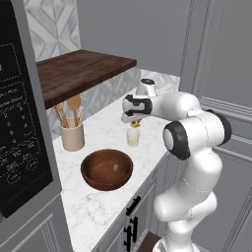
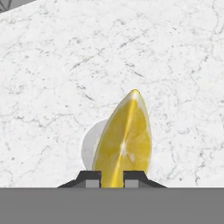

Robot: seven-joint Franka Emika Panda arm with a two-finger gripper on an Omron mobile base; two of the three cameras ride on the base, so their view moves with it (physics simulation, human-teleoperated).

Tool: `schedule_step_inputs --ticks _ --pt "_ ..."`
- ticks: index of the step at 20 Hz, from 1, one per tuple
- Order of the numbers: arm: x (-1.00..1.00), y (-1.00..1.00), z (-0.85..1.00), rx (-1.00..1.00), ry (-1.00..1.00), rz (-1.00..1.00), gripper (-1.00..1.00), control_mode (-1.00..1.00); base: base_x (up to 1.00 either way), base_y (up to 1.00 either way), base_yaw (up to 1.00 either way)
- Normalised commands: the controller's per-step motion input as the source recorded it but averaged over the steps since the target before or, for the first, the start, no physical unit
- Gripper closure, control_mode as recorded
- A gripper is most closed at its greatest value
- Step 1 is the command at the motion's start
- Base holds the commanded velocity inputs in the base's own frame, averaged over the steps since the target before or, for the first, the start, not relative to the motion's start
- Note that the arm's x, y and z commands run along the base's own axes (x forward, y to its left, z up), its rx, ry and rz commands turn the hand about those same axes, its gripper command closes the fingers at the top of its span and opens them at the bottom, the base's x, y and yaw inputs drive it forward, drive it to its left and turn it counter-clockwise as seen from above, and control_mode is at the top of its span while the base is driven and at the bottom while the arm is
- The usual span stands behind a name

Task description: Grab a lemon wedge from the fridge and one ice cube from the ice bowl, and put them in the glass of lemonade.

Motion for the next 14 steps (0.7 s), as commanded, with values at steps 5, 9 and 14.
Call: schedule_step_inputs --ticks 5,9,14 --pt "0.02 0.03 -0.26 0.0 0.0 0.0 1.0 -1.0 0.0 0.0 0.0" --pt "0.0 0.02 -0.04 0.0 0.0 0.0 1.0 -1.0 0.0 0.0 0.0" --pt "0.0 0.0 0.0 0.0 0.0 0.0 1.0 -1.0 0.0 0.0 0.0"
